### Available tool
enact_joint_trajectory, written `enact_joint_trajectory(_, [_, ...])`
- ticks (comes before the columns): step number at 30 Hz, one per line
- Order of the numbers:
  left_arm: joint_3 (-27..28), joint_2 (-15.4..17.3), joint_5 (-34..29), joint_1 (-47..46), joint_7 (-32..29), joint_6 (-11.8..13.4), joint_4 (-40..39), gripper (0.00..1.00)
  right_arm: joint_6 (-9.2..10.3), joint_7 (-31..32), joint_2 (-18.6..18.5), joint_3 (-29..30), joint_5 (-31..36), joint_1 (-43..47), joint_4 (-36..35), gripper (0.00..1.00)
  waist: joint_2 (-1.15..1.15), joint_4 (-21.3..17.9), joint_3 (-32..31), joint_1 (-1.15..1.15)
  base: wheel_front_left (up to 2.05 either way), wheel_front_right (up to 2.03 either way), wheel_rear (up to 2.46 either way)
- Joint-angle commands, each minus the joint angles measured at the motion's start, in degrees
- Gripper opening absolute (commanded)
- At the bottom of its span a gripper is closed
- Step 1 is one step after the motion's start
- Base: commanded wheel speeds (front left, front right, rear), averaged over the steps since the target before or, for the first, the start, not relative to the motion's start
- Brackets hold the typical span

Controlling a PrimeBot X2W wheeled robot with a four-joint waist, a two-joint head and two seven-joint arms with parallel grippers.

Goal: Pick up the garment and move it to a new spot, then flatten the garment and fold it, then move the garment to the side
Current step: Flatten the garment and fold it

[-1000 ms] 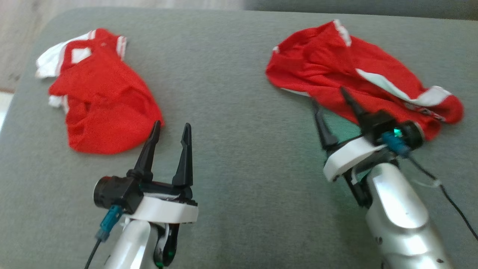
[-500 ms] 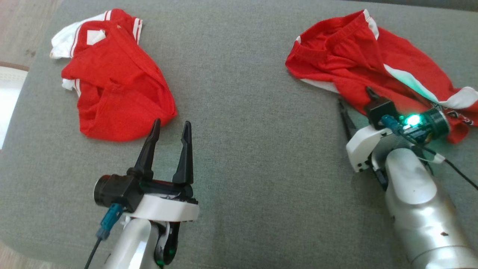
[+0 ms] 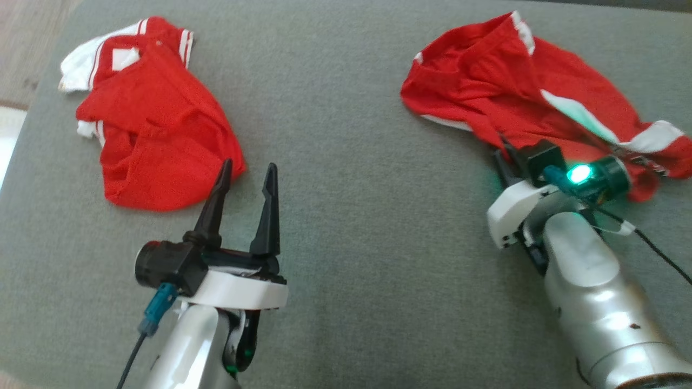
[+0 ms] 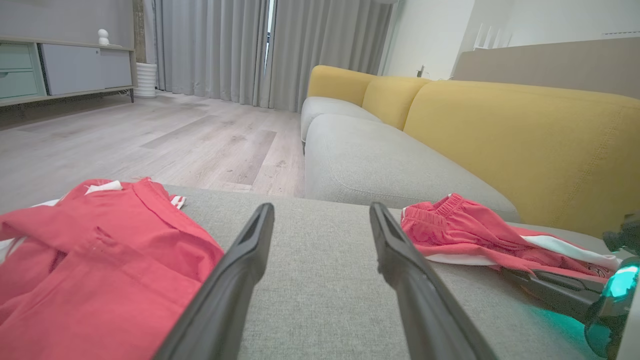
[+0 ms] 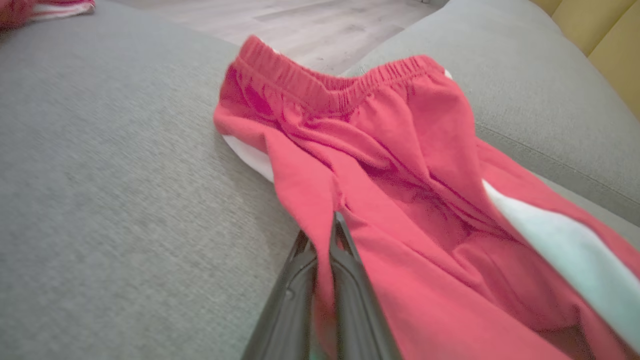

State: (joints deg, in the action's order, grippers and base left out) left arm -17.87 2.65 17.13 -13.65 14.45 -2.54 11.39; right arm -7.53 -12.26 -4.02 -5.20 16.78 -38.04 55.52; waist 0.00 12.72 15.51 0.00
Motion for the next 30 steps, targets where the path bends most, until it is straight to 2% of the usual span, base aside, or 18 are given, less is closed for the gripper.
enact_joint_trajectory(1, [2.5,0.22,-0.36,-0.97,0.55,-0.21,-1.23,1.0,0.04,-1.48,1.13,-3.85,-3.28,0.24,-1.62,0.0,0.0,-1.35,-1.53,0.0,0.0,0.0,0.0])
enact_joint_trajectory(13, [4.4,0.22,-1.44,2.78,0.55,0.22,-1.11,1.0,0.04,-2.0,0.71,-25.6,-23.07,9.05,-10.44,0.0,0.0,-7.55,-8.64,0.0,0.0,0.0,0.0])
enact_joint_trajectory(16, [4.62,0.22,-1.57,3.61,0.55,0.25,-1.3,1.0,0.04,0.3,-1.69,-32.05,-30.25,11.22,-15.48,0.0,0.0,-8.74,-9.75,0.0,0.0,0.0,0.0])
enact_joint_trajectory(17, [4.62,0.22,-1.57,3.61,0.55,0.25,-1.3,1.0,0.04,0.3,-1.69,-32.05,-30.25,11.22,-15.48,0.0,0.0,-8.74,-9.75,0.0,0.0,0.0,0.0])
enact_joint_trajectory(20, [4.63,0.22,-1.55,3.92,0.55,0.34,-1.66,1.0,0.04,3.56,-6.54,-36.79,-36.79,12.44,-22.79,0.0,0.0,-9.35,-9.87,0.0,0.0,0.0,0.0])
enact_joint_trajectory(25, [4.02,0.22,-1.36,3.78,0.55,0.31,-2.13,1.0,0.04,8.24,-13.96,-35.98,-42.28,12.26,-31.16,0.0,0.0,-9.05,-8.97,0.0,0.0,0.0,0.0])
enact_joint_trajectory(27, [3.51,0.22,-1.16,3.4,0.55,0.13,-2.11,1.0,0.04,10.38,-16.02,-33.11,-43.03,10.93,-32.12,0.0,0.0,-8.02,-7.89,0.0,0.0,0.0,0.0])
enact_joint_trajectory(30, [3.01,0.22,-1.14,2.83,0.55,-0.05,-2.01,1.0,0.04,13.21,-18.13,-32.42,-39.57,8.23,-30.18,0.0,0.0,-6.53,-6.7,0.0,0.0,0.0,0.0])
